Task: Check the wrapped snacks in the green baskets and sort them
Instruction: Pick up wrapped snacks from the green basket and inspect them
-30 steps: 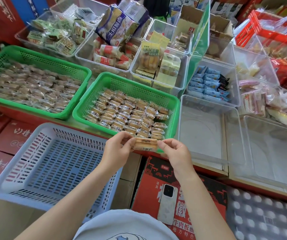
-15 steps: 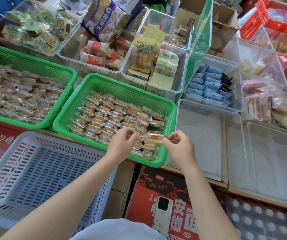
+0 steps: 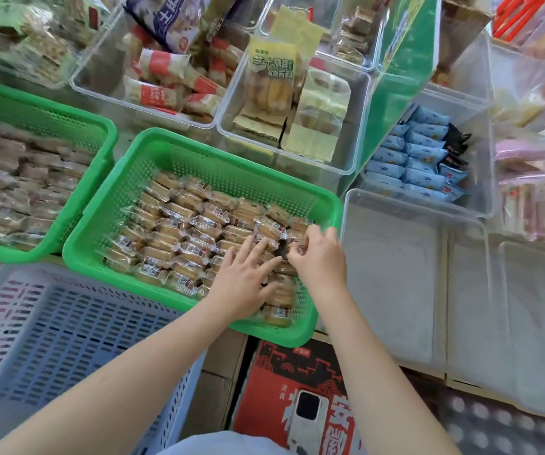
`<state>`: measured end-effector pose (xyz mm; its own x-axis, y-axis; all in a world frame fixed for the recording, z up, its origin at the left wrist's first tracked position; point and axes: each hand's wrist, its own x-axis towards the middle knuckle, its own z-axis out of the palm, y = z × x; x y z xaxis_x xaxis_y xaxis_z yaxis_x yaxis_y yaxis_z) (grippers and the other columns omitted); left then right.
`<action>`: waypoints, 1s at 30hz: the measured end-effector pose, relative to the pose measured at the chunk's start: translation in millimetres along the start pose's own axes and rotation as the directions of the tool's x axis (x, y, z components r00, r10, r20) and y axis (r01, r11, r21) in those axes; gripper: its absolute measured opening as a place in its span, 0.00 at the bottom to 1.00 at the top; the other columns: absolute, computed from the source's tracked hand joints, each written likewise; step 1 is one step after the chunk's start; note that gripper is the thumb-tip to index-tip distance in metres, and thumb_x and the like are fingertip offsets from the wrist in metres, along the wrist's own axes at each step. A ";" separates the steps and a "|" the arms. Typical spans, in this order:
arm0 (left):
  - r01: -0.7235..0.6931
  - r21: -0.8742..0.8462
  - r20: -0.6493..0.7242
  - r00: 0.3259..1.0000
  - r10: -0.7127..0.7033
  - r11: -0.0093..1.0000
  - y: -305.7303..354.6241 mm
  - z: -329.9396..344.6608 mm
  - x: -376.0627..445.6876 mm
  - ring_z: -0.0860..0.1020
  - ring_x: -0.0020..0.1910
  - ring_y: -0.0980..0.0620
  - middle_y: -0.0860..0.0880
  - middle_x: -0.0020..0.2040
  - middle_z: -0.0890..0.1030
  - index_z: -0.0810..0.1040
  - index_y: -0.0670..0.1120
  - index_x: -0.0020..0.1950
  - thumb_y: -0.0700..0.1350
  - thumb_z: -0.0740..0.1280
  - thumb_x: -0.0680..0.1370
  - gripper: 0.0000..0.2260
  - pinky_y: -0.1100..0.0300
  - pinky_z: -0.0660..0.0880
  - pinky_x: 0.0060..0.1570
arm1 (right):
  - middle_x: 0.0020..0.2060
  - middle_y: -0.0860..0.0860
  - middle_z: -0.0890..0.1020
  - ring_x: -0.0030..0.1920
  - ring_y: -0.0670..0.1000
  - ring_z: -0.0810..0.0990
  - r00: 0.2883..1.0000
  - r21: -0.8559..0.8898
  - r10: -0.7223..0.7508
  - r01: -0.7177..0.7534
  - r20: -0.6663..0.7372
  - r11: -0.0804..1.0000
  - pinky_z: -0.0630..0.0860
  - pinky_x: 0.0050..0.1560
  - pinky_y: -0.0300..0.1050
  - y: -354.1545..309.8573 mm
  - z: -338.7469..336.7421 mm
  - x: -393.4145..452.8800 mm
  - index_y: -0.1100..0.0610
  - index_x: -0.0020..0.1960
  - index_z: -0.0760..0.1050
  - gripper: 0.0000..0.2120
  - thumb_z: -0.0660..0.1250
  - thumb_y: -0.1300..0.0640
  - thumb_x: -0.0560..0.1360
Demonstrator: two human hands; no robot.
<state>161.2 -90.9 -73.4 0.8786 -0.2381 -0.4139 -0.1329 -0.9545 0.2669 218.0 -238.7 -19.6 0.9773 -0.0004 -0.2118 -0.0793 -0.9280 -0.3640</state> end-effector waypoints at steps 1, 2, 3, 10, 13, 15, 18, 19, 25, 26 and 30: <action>-0.005 -0.001 -0.013 1.000 0.005 1.000 -1.6 2.8 0.1 0.36 0.81 0.45 0.49 0.83 0.41 0.50 0.61 0.82 0.66 0.45 0.82 0.29 0.41 0.40 0.78 | 0.52 0.58 0.72 0.52 0.59 0.73 1.000 -0.017 -0.012 0.013 0.027 1.000 0.70 0.48 0.49 0.6 5.7 0.2 0.58 0.50 0.71 0.11 0.68 0.51 0.77; -0.011 0.001 -0.023 1.000 0.011 1.000 -3.1 5.5 0.2 0.35 0.81 0.46 0.49 0.83 0.40 0.50 0.61 0.82 0.66 0.45 0.82 0.29 0.42 0.39 0.78 | 0.53 0.57 0.72 0.52 0.59 0.73 0.998 -0.021 -0.026 0.027 0.049 0.999 0.69 0.48 0.48 1.8 11.2 0.2 0.58 0.51 0.72 0.11 0.68 0.50 0.77; -0.016 0.002 -0.029 0.999 0.016 1.000 -4.2 7.2 0.1 0.35 0.81 0.46 0.49 0.83 0.40 0.49 0.62 0.82 0.66 0.46 0.82 0.28 0.42 0.38 0.77 | 0.53 0.57 0.72 0.53 0.58 0.73 0.997 -0.015 -0.041 0.042 0.062 0.999 0.68 0.47 0.47 3.2 16.3 0.9 0.59 0.52 0.73 0.12 0.68 0.50 0.78; -0.007 -0.030 -0.017 1.000 0.007 1.000 -3.5 8.1 0.3 0.34 0.81 0.46 0.51 0.83 0.41 0.50 0.57 0.82 0.67 0.43 0.81 0.31 0.43 0.36 0.77 | 0.57 0.57 0.77 0.61 0.58 0.72 0.971 -0.139 -0.152 0.178 0.183 0.974 0.69 0.61 0.51 5.9 24.5 18.4 0.60 0.58 0.80 0.16 0.59 0.51 0.83; 0.000 -0.027 -0.022 1.000 -0.001 1.000 -3.6 8.3 0.6 0.34 0.80 0.46 0.51 0.83 0.40 0.47 0.58 0.83 0.67 0.41 0.80 0.32 0.43 0.35 0.77 | 0.54 0.56 0.77 0.58 0.59 0.72 0.972 -0.201 -0.221 0.232 0.079 0.952 0.68 0.59 0.53 9.4 19.4 27.3 0.59 0.54 0.80 0.10 0.62 0.57 0.81; 0.001 -0.032 -0.031 1.000 -0.002 0.999 -3.0 8.8 0.8 0.34 0.80 0.46 0.51 0.83 0.40 0.43 0.60 0.82 0.66 0.45 0.83 0.29 0.43 0.36 0.77 | 0.49 0.57 0.78 0.53 0.61 0.74 0.972 -0.192 -0.234 0.225 -0.028 0.955 0.69 0.53 0.53 13.6 19.9 32.4 0.60 0.51 0.78 0.05 0.66 0.64 0.76; -0.009 -0.031 -0.050 0.999 0.007 0.999 -2.8 9.8 0.2 0.34 0.81 0.46 0.51 0.83 0.40 0.40 0.63 0.81 0.65 0.46 0.84 0.28 0.42 0.38 0.78 | 0.43 0.55 0.79 0.47 0.59 0.75 0.966 -0.259 -0.257 0.239 -0.040 0.936 0.69 0.48 0.51 19.0 26.5 37.2 0.58 0.46 0.78 0.07 0.71 0.67 0.71; -0.010 -0.026 -0.051 0.999 0.009 1.000 -3.0 9.9 0.2 0.35 0.81 0.45 0.51 0.83 0.40 0.39 0.63 0.81 0.65 0.46 0.84 0.28 0.42 0.38 0.78 | 0.42 0.55 0.78 0.46 0.59 0.75 0.964 -0.276 -0.266 0.246 -0.033 0.929 0.68 0.46 0.50 18.6 28.6 37.2 0.58 0.44 0.78 0.08 0.72 0.68 0.70; -0.006 -0.001 -0.035 0.999 0.006 1.000 -2.9 9.1 0.9 0.35 0.81 0.45 0.50 0.83 0.39 0.40 0.63 0.81 0.65 0.45 0.83 0.28 0.41 0.38 0.78 | 0.46 0.56 0.78 0.48 0.60 0.75 0.959 -0.202 -0.282 0.275 -0.006 0.940 0.69 0.50 0.51 15.6 30.7 36.3 0.59 0.49 0.76 0.12 0.63 0.73 0.72; -0.007 0.001 -0.029 1.000 0.007 1.000 -3.1 8.8 1.0 0.34 0.81 0.45 0.50 0.83 0.39 0.40 0.63 0.81 0.65 0.45 0.83 0.28 0.41 0.38 0.78 | 0.48 0.56 0.78 0.49 0.59 0.74 0.956 -0.177 -0.292 0.290 0.013 0.940 0.68 0.51 0.50 15.5 28.8 35.7 0.59 0.50 0.75 0.12 0.62 0.73 0.73; 0.001 0.007 -0.009 1.000 -0.001 1.000 -2.3 5.2 0.2 0.34 0.80 0.45 0.51 0.82 0.38 0.40 0.64 0.81 0.66 0.45 0.83 0.28 0.42 0.36 0.77 | 0.45 0.56 0.78 0.46 0.59 0.75 0.944 -0.122 -0.330 0.328 0.008 0.937 0.66 0.48 0.49 13.0 13.7 26.9 0.60 0.48 0.73 0.13 0.59 0.75 0.71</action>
<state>159.3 -89.6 -78.6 0.8828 -0.2359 -0.4063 -0.1355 -0.9559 0.2606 240.6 -245.7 -42.4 0.9472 0.3085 -0.0872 0.2705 -0.9150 -0.2994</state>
